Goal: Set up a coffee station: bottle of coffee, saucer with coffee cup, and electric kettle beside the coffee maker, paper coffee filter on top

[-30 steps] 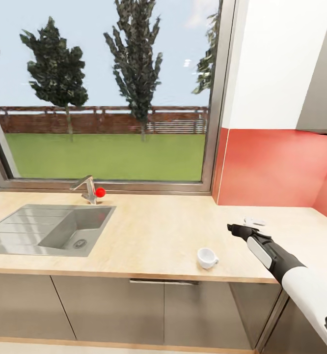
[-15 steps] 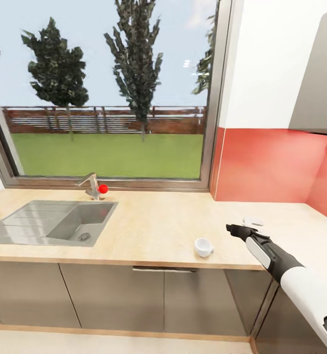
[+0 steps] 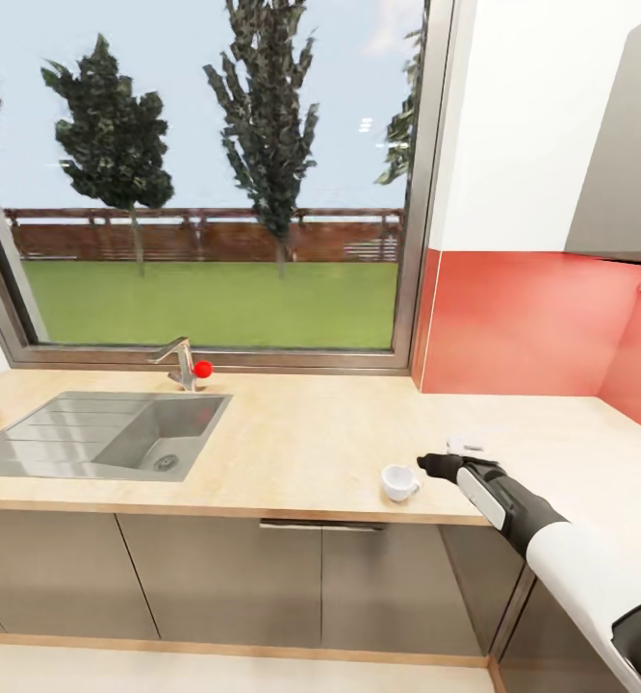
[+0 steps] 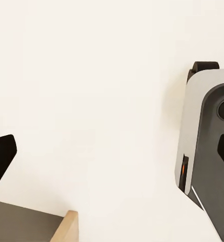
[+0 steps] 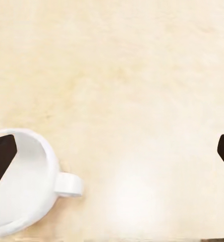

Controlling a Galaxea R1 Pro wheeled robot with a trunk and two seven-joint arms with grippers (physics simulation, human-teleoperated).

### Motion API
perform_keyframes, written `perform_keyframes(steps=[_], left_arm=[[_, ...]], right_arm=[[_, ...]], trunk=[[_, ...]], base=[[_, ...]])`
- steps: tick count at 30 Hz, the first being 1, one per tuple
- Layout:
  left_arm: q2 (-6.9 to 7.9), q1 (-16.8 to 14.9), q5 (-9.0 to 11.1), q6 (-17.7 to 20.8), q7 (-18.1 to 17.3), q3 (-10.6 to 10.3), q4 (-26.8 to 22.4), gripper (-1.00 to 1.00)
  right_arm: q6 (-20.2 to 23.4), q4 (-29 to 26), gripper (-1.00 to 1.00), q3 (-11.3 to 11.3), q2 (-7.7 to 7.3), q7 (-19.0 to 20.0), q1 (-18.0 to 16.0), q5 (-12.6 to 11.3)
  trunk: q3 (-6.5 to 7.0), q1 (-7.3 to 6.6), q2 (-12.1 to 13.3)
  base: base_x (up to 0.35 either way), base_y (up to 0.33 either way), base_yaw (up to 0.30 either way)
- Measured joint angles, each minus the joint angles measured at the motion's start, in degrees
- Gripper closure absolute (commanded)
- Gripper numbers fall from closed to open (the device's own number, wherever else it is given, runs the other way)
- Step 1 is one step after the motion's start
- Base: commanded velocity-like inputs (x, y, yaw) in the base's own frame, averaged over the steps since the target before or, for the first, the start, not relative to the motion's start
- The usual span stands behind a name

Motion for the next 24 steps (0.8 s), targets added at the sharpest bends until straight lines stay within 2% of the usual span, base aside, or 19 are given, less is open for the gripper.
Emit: perform_keyframes(steps=[5,12,24], left_arm=[[0.06,0.00,0.00,0.00,0.00,0.04,0.00,-1.00],[0.01,0.00,0.00,0.00,-0.01,0.07,0.00,-1.00],[0.02,0.00,0.00,0.10,0.00,0.09,0.00,-1.00]], right_arm=[[4.03,-0.25,-1.00,0.12,1.85,0.04,0.00,-0.07],[4.74,-0.21,-1.00,0.14,4.04,0.04,0.00,0.01],[4.95,0.29,-1.00,-0.02,4.44,-0.35,0.00,0.37]], trunk=[[0.00,0.00,0.00],[0.00,0.00,0.00],[0.00,-0.01,-0.01]], base=[[0.000,0.000,0.000],[0.000,0.000,0.000],[0.016,0.000,0.000]])
